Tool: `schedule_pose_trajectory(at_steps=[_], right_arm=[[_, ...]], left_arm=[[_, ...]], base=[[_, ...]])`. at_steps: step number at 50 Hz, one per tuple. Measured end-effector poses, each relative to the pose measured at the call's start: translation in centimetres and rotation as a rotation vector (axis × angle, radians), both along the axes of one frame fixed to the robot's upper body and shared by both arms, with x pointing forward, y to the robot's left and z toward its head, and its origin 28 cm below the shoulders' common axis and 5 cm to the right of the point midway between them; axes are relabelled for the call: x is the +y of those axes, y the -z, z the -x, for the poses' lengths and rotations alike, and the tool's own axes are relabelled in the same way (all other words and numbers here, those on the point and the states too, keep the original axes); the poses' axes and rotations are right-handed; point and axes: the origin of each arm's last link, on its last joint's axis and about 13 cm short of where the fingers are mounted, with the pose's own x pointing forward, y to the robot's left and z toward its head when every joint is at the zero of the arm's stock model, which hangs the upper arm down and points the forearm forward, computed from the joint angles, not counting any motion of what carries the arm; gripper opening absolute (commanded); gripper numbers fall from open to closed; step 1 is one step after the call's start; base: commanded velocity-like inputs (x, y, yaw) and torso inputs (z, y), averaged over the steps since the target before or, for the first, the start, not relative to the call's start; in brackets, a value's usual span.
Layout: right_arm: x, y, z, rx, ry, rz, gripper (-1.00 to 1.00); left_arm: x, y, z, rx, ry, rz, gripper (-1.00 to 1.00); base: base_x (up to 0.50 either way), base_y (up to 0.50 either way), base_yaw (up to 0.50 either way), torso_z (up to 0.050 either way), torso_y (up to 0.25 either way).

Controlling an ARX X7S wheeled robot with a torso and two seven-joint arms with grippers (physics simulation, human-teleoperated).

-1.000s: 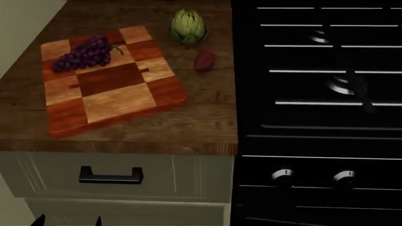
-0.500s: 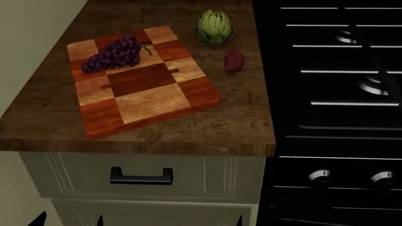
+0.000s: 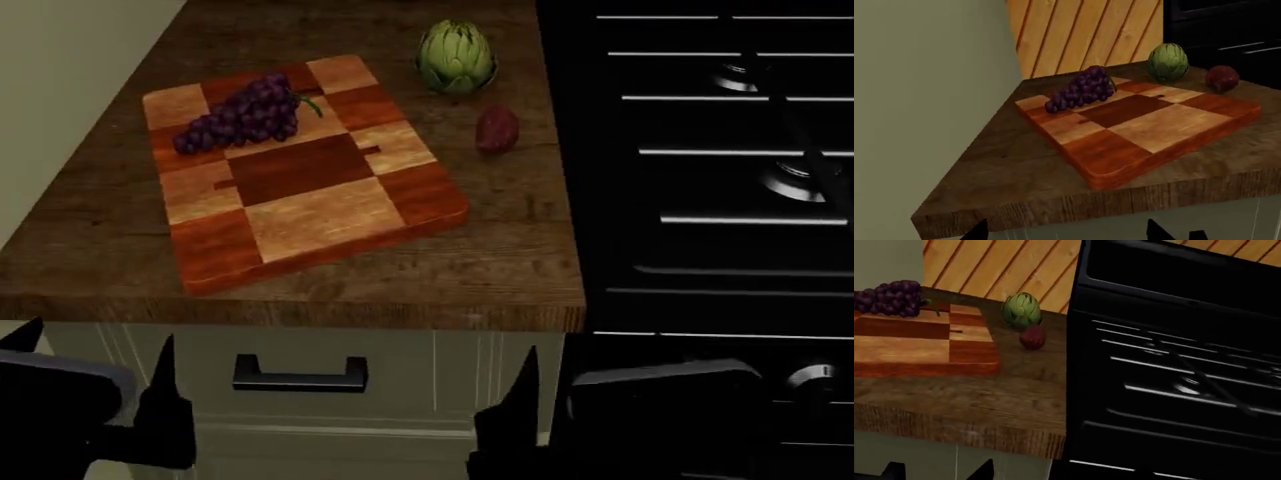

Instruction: Clear the non-vegetable object off the cutting board and place the vegetables onto it.

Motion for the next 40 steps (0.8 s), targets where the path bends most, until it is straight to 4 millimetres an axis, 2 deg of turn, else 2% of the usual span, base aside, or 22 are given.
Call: schedule_pose_trajectory(at_steps=[18,31,40], right_arm=[[-2.7,-9.1,-3.8,-0.021,-0.027,0.029,1.00],[-4.2,-15.2,-5.1,-0.002,-0.027,0.022,1.00],[-5.1,-18.2,-5.5,0.003,-0.008,0.022,1.00]], left_arm=[[2.2,-9.5,-3.5,-0.015,0.007,-0.056,1.00],[3.4,-15.7,-5.1,-0.031,0.011,-0.059,1.00],[3.7,-19.1,-5.8,-0.033,0.042,-0.064,1.00]], base=[[0.00,0.00,0.00,0.000,0.000],[0.00,0.00,0.00,0.000,0.000],[0.49,0.00,0.00,0.000,0.000]])
